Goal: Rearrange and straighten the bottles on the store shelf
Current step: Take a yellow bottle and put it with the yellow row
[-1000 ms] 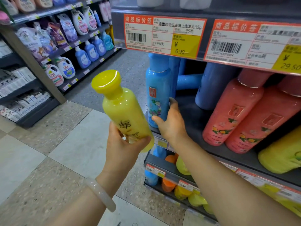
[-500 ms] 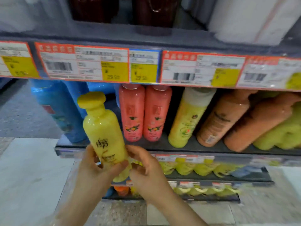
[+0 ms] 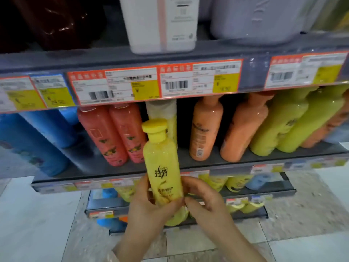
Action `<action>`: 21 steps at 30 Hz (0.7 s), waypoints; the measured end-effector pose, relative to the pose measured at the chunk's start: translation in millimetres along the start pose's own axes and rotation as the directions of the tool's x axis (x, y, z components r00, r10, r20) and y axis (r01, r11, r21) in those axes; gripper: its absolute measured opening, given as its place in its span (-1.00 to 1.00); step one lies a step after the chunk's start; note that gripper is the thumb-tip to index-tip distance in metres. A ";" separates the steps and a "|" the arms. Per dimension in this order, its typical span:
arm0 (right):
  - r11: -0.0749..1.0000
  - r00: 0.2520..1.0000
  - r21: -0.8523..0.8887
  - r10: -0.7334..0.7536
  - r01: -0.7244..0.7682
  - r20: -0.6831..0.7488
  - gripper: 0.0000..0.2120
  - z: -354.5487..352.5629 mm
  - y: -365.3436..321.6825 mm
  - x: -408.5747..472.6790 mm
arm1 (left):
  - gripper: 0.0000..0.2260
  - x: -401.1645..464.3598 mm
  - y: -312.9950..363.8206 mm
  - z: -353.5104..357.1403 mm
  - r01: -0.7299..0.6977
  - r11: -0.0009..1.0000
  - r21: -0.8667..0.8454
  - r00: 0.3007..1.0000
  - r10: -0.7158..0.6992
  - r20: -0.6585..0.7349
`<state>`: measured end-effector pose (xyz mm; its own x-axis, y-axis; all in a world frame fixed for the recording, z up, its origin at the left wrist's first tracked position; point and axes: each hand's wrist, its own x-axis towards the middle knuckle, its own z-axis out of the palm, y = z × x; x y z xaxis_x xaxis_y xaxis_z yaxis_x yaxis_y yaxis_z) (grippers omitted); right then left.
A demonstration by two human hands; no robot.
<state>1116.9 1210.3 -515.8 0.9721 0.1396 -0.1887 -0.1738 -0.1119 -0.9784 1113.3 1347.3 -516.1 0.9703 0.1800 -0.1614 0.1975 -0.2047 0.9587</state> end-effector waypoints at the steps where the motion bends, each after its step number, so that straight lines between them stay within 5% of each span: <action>1: 1.000 1.000 -0.007 0.004 -0.004 -0.003 -0.65 -8.1 1.7 -5.0 | -0.51 -6.0 0.0 8.5 0.006 1.000 0.001 1.000 -0.006 -0.009; 21: 0.997 0.992 -0.068 0.013 -0.022 -0.127 -0.76 -192.6 5.8 -59.0 | -0.48 -51.0 44.7 194.0 0.039 0.996 -0.085 0.996 -0.032 0.080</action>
<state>1088.9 1012.0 -494.1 0.9818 0.0116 -0.1895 -0.1843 -0.1819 -0.9659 1099.7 1142.3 -510.5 0.9716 0.1091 -0.2100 0.2223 -0.1154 0.9681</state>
